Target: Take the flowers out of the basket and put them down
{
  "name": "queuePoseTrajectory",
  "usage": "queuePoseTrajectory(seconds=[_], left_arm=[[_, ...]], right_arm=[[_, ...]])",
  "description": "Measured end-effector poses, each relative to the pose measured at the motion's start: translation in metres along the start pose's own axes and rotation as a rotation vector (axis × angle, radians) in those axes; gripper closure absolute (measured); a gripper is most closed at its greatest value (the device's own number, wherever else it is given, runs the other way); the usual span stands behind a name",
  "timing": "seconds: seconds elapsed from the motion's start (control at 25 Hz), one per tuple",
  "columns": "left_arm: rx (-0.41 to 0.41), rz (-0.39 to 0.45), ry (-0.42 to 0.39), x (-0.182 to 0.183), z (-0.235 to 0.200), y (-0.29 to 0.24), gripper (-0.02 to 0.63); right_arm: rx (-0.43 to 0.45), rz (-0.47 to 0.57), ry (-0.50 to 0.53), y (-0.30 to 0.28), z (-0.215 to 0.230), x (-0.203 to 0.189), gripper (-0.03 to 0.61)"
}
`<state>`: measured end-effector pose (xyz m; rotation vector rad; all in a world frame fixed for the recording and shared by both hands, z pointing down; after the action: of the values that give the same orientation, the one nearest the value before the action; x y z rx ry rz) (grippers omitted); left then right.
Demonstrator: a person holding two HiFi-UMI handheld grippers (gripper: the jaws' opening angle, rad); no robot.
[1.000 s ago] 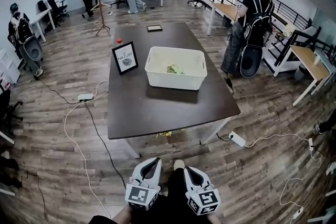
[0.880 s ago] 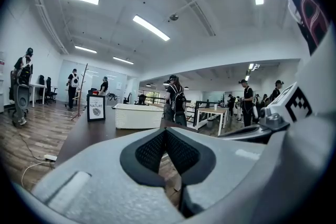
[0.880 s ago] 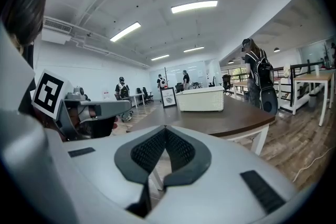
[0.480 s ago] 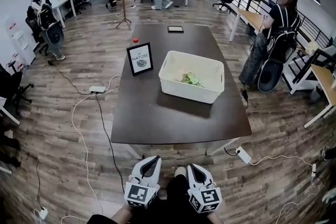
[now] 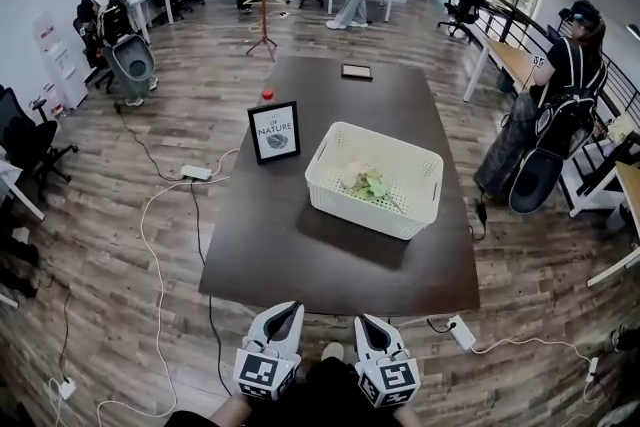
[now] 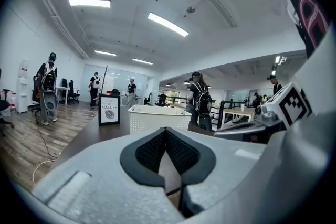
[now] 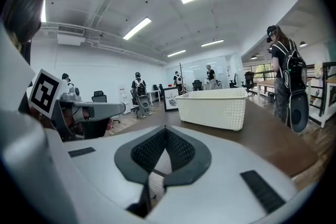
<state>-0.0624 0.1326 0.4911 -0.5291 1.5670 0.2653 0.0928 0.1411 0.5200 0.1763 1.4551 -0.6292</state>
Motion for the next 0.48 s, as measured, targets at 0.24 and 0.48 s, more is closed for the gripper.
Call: queuePoseTrajectory(seconds=[0.24,0.48], left_arm=[[0.019,0.007,0.006,0.009,0.009,-0.042,0.604],[0.058,0.013,0.023,0.01,0.013,-0.073,0.604]], right_arm=[[0.038,-0.01,0.022,-0.02,0.04,0.018,0.574],[0.067,-0.014,0.042,-0.036,0.071,0.024,0.573]])
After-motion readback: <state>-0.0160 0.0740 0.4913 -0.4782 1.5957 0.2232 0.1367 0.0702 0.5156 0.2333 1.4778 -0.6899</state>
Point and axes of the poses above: the fingertips, and each gripper's own axes: y backward along the fingers, z to its right, x out of its top, the point moved 4 cm from there along y, backward along the fingers
